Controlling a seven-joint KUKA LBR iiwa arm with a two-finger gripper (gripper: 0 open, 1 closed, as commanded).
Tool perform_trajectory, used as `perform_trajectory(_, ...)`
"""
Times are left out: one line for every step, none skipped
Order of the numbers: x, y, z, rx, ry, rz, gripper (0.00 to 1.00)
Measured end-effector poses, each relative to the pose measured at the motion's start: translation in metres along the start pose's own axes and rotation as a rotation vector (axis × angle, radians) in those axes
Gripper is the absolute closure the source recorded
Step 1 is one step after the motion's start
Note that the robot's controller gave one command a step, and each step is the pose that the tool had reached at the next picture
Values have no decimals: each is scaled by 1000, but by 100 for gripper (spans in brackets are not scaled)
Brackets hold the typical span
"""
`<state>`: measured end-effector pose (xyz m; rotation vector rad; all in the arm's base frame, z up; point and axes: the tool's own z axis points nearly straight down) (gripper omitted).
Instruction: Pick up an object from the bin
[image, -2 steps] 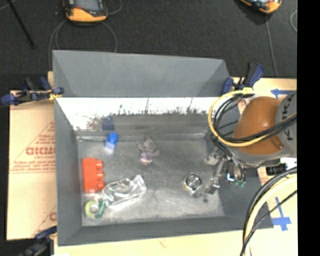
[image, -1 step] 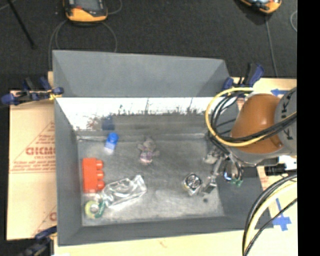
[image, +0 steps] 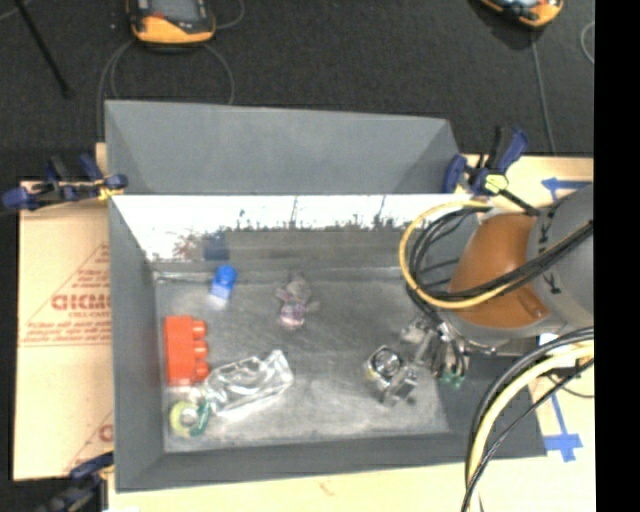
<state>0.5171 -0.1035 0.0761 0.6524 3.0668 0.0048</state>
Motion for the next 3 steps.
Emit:
perform_trajectory(3,6,-1,7,-4,40,0)
perform_trajectory(3,9,-3,4,1,38,100)
perform_trajectory(0,8,-65,2,-4,31,100)
